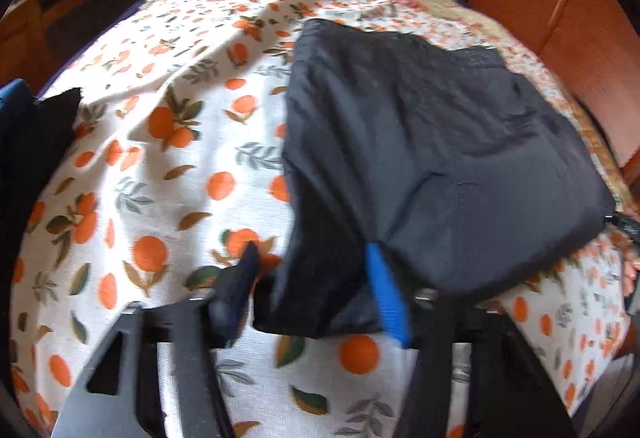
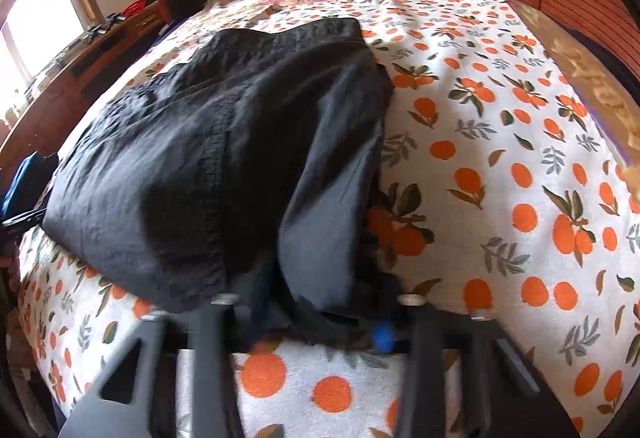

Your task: Fold large clothes

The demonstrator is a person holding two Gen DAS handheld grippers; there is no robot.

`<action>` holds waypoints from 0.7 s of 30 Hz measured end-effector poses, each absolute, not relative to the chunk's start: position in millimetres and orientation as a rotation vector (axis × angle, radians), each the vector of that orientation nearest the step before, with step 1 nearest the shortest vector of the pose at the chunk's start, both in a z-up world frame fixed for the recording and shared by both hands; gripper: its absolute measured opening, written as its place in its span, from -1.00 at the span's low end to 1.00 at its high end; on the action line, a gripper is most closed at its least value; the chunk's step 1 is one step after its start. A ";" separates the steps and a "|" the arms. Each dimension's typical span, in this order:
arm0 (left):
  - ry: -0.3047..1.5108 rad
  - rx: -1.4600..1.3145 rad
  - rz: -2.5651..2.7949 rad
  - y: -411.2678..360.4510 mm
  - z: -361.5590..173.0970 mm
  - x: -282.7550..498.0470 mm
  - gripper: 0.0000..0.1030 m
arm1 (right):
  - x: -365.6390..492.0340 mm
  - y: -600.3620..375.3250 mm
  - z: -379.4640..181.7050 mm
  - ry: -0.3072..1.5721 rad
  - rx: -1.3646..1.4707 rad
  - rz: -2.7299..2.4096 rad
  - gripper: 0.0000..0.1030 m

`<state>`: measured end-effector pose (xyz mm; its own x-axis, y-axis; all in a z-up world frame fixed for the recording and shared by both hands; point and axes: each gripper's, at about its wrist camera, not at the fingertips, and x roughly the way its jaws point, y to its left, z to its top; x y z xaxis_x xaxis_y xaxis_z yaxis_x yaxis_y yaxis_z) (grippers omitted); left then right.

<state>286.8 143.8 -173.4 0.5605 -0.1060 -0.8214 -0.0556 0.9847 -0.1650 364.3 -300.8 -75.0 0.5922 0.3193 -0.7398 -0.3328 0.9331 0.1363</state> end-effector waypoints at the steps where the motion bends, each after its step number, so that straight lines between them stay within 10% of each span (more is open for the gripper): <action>1: 0.979 -0.164 -0.025 141.6 -172.9 287.5 -0.25 | 363.1 -299.7 -74.0 0.856 -0.024 0.385 -0.61; 2: 0.983 -0.153 -0.023 140.4 -172.7 286.8 -0.62 | 361.8 -298.9 -72.6 0.853 -0.034 0.384 -0.66; 5: 0.978 -0.136 -0.032 136.1 -166.1 281.3 -0.80 | 354.4 -298.0 -64.5 0.824 -0.060 0.377 -0.73; 21: 0.831 -0.097 -0.095 126.9 -98.4 177.6 -0.84 | 245.9 -336.6 -27.1 0.745 -0.036 0.447 -0.80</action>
